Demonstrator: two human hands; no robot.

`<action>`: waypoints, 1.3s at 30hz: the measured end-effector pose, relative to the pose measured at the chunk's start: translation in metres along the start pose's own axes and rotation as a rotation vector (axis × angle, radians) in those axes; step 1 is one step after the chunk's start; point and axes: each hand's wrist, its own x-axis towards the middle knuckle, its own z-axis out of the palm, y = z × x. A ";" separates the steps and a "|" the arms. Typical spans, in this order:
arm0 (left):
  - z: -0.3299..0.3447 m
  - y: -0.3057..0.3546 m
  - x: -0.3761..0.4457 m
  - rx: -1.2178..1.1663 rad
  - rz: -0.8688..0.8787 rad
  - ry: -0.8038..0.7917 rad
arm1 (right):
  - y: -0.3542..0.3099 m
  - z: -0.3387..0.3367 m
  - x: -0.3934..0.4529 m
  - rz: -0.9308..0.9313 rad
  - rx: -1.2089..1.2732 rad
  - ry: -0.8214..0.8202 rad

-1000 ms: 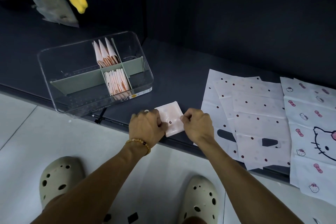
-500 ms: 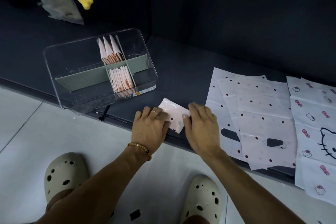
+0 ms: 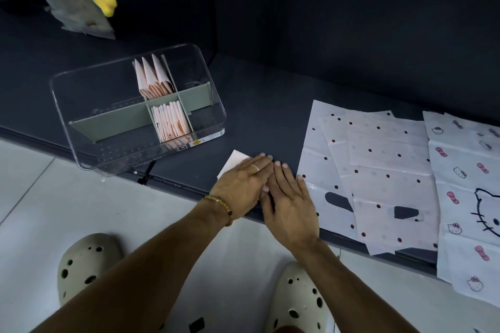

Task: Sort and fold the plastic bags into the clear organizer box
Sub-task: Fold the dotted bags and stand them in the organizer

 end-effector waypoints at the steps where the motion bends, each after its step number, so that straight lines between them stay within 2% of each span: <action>1: 0.005 -0.003 0.001 -0.006 -0.012 -0.002 | 0.000 0.000 0.000 0.002 -0.003 0.001; 6: 0.007 -0.024 -0.002 -0.031 0.035 0.008 | 0.000 0.000 0.000 0.001 -0.011 0.010; 13: -0.015 -0.079 -0.028 0.016 -0.123 -0.077 | 0.001 0.000 0.001 -0.004 -0.038 -0.007; 17: -0.025 -0.066 -0.020 -0.040 -0.210 -0.007 | 0.000 0.001 0.000 -0.001 -0.027 0.003; 20: -0.026 -0.042 -0.002 -0.034 -0.164 0.112 | 0.001 0.002 0.000 -0.002 -0.015 0.019; 23: -0.025 -0.030 0.017 0.096 -0.123 0.117 | 0.002 0.003 0.000 -0.006 0.001 0.018; 27: -0.029 -0.027 0.028 0.074 -0.165 0.066 | 0.003 0.002 0.000 -0.014 0.042 0.021; 31: -0.035 -0.025 0.014 -0.225 -0.311 0.049 | -0.001 -0.006 0.001 0.041 0.150 0.011; 34: -0.045 -0.029 -0.002 -0.591 -0.442 0.162 | -0.013 -0.020 0.009 0.152 0.281 -0.016; 36: -0.057 -0.033 -0.011 -0.837 -0.490 0.272 | -0.025 -0.033 0.023 0.226 0.454 -0.035; 39: -0.077 -0.038 -0.020 -1.037 -0.525 0.379 | -0.046 -0.058 0.055 0.338 0.841 -0.012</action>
